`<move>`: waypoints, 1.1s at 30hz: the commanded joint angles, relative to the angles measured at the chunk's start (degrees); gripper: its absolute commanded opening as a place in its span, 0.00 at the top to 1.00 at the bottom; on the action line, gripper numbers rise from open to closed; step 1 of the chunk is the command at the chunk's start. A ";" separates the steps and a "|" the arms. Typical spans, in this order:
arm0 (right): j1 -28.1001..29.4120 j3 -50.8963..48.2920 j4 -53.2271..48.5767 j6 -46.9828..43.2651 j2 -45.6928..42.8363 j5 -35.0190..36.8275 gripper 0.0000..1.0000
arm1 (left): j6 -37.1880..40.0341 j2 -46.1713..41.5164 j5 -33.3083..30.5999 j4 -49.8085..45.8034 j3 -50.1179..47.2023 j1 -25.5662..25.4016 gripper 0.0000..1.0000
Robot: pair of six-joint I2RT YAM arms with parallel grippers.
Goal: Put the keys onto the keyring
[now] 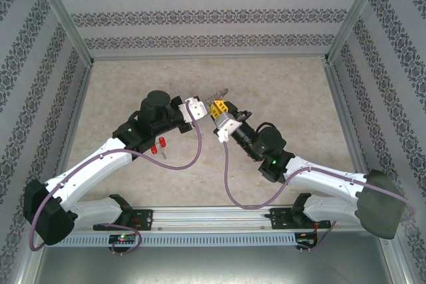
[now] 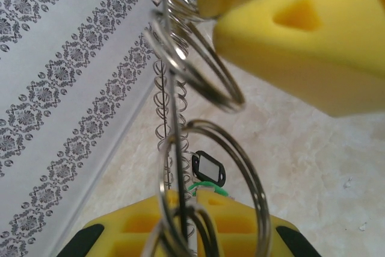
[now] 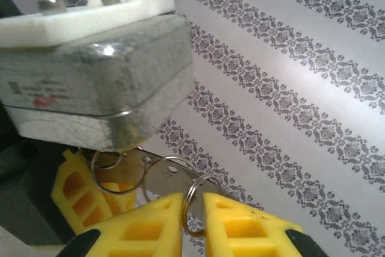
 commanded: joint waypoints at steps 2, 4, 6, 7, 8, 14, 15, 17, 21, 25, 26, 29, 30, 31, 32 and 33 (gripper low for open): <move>0.16 1.62 2.23 0.58 -0.52 5.83 0.86 | -0.56 -0.84 0.80 3.51 0.49 0.33 1.00; 0.18 1.55 2.15 0.71 -0.60 5.37 0.86 | -0.63 -0.91 0.79 3.47 0.46 0.39 1.00; 0.16 1.38 2.06 0.91 -0.70 4.96 0.89 | -0.63 -0.84 0.74 3.49 0.43 0.41 1.00; 0.16 1.18 2.02 1.02 -0.86 4.95 0.91 | -0.63 -0.85 0.72 3.55 0.43 0.41 1.00; 0.16 1.03 2.10 1.03 -1.02 4.88 0.93 | -0.70 -0.89 0.74 3.64 0.41 0.39 1.00; -1.01 0.15 0.81 3.69 -2.49 0.59 0.98 | -3.25 -0.98 2.48 2.83 1.42 0.34 1.00; -1.51 0.12 0.51 4.76 -2.94 -1.04 1.00 | -4.56 -1.11 3.66 1.99 1.85 0.41 1.00; -3.09 0.21 -0.35 8.15 -4.12 -4.91 1.00 | -8.97 -1.45 5.69 1.75 1.61 0.41 1.00; -7.04 1.37 1.25 18.27 -4.28 -12.07 1.00 | -19.46 -1.46 5.73 4.93 -0.91 -0.09 1.00; -9.04 2.40 5.62 22.56 -1.42 -15.50 1.00 | -25.30 -1.72 4.48 10.76 -3.46 -1.20 1.00; -9.19 2.65 6.03 22.82 -0.95 -16.21 1.00 | -26.47 -1.80 4.29 11.57 -3.51 -1.25 1.00; -10.36 2.76 6.97 24.39 -0.24 -19.06 1.00 | -29.43 -1.65 4.67 11.90 -2.89 -1.44 1.00; -10.83 2.72 7.11 24.90 -0.24 -20.00 1.00 | -30.25 -1.74 4.57 11.60 -2.74 -1.50 1.00; -11.31 2.68 7.20 25.59 -0.34 -21.16 1.00 | -31.46 -1.81 4.11 11.33 -2.64 -1.53 0.98; -11.95 2.52 7.20 26.38 -0.56 -22.31 1.00 | -32.46 -1.99 3.88 11.12 -2.63 -1.50 0.93; -12.41 2.41 7.05 26.75 -0.66 -23.34 1.00 | -33.15 -2.06 4.26 11.08 -2.71 -1.49 0.85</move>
